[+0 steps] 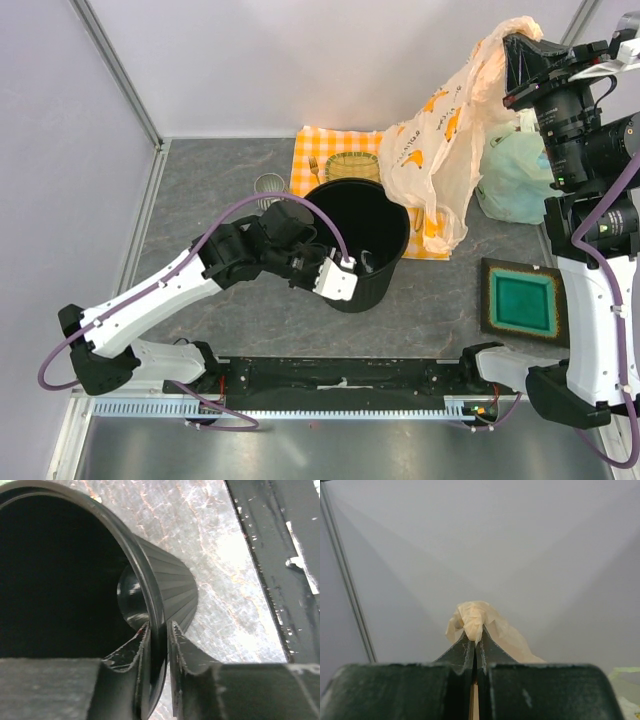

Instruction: Put the trash bags into the trash bin

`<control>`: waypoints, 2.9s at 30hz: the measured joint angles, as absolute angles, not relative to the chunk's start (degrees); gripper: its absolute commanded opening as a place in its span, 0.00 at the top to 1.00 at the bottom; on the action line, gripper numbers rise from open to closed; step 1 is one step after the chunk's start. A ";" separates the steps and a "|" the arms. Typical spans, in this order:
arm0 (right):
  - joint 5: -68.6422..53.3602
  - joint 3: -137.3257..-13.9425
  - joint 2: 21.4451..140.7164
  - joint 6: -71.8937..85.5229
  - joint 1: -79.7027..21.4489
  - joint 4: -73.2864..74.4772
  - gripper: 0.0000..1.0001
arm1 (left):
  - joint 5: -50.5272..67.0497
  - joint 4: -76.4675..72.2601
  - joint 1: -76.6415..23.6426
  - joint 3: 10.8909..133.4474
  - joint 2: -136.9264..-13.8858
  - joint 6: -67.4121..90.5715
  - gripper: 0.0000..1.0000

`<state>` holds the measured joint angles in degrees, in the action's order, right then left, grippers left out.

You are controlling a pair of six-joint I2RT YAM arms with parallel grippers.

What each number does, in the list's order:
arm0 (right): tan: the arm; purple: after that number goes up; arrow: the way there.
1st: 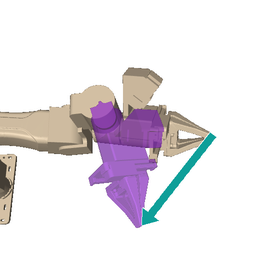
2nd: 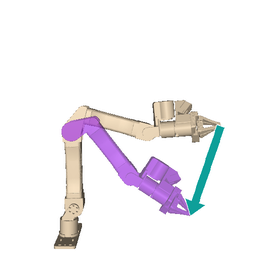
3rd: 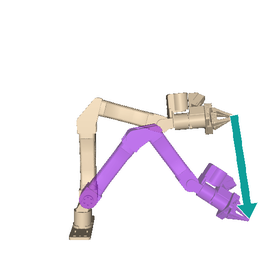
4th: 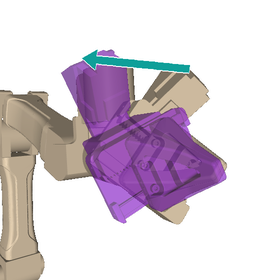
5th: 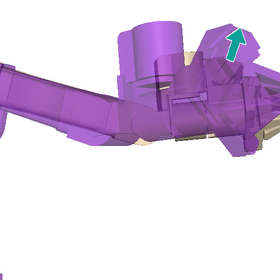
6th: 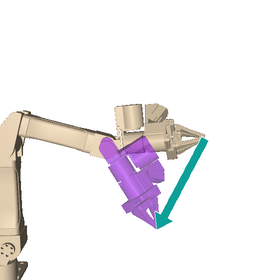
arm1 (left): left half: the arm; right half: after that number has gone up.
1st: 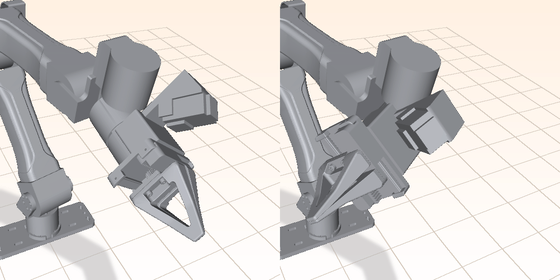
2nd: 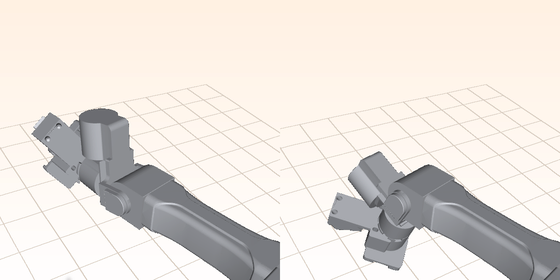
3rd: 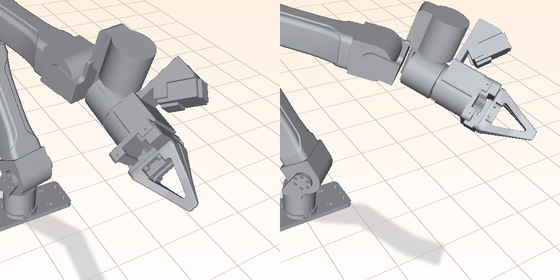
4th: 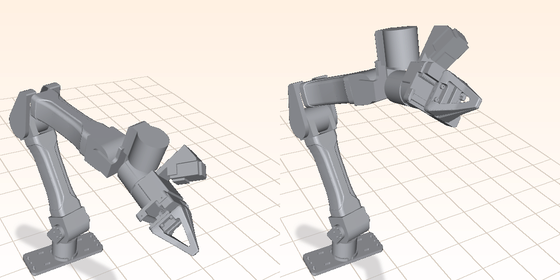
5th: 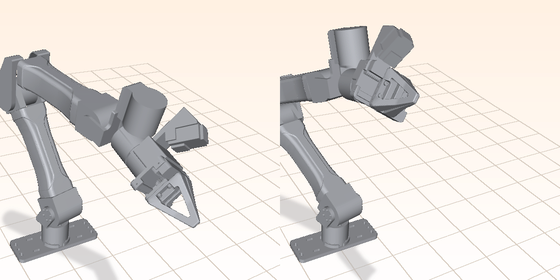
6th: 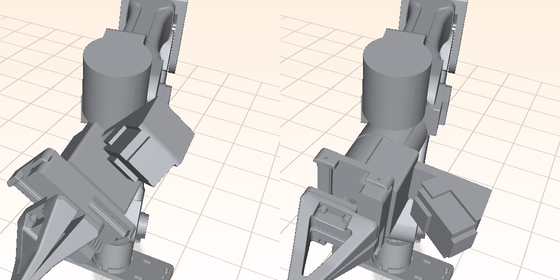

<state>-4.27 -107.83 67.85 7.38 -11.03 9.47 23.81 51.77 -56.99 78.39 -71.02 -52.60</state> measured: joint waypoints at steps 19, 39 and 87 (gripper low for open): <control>-14.46 -112.03 70.59 13.45 -11.03 -0.36 1.00 | 14.15 24.32 -56.58 76.44 -60.31 -46.57 0.03; -21.89 -110.02 68.90 23.38 -11.03 -6.74 1.00 | 11.44 -2.22 -63.16 77.43 -70.81 -59.53 0.05; -36.21 -91.48 61.17 26.59 -11.03 10.00 1.00 | 6.37 4.93 -54.87 109.69 -72.90 -27.55 0.98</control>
<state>-36.21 -91.48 61.17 26.59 -11.03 10.00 6.37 4.93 -54.87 109.69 -72.90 -27.55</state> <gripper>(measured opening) 0.010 0.025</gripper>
